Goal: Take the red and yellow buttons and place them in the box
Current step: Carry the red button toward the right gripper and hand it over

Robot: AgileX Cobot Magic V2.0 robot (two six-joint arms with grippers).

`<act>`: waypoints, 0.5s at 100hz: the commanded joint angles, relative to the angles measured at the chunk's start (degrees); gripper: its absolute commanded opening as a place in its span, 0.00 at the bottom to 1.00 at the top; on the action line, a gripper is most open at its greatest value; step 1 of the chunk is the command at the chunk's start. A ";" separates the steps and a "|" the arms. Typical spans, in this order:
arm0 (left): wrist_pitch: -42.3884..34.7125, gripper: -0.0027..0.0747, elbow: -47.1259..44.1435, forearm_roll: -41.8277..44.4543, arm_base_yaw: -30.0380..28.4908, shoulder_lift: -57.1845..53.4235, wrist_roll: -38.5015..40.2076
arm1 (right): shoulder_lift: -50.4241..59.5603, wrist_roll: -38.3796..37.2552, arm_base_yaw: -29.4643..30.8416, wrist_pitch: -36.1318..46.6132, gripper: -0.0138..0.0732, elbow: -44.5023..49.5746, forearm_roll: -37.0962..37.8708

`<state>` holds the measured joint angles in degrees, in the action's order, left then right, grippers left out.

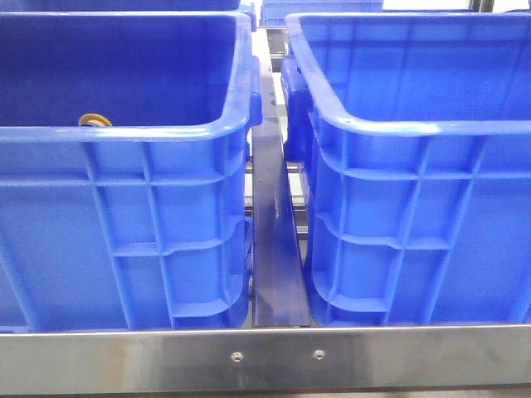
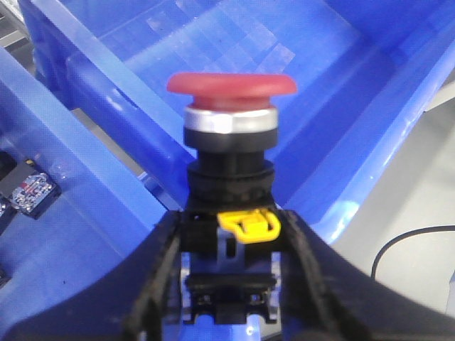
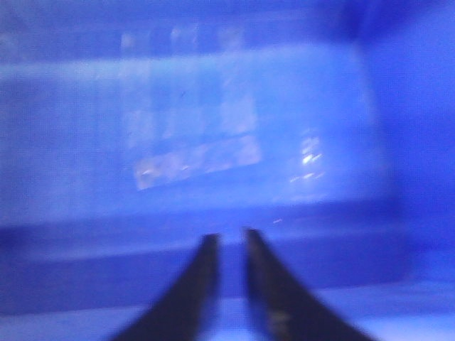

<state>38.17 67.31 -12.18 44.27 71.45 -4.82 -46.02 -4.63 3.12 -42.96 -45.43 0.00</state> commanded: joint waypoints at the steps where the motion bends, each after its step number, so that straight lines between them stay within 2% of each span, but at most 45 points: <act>1: -4.56 0.14 1.59 -0.97 0.41 -1.88 0.03 | -2.75 0.27 0.11 2.81 0.61 -3.13 -1.77; 7: -4.56 0.14 1.59 -0.97 0.41 -1.88 0.03 | -4.19 0.27 0.11 2.81 0.76 -3.75 -2.86; 14: -4.56 0.14 1.59 -0.97 0.41 -1.88 0.03 | -5.49 0.27 0.11 3.12 0.84 -4.23 -3.99; 22: -4.56 0.14 1.59 -0.97 0.41 -1.88 0.03 | -6.25 0.27 0.11 4.60 0.83 -4.22 -6.82; 32: -4.56 0.14 1.59 -0.97 0.41 -1.88 0.03 | -6.30 1.00 0.07 5.62 0.83 -4.22 -15.12; 43: -4.56 0.14 1.59 -0.97 0.41 -1.88 0.03 | -6.51 8.87 -0.63 3.42 0.83 -5.19 -27.06; 50: -4.56 0.14 1.59 -0.97 0.41 -1.88 0.03 | -6.92 14.90 -1.55 2.20 0.83 -6.14 -37.17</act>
<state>38.08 67.31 -12.18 44.27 71.45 -4.82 -52.87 3.22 2.43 -42.22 -48.71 -25.48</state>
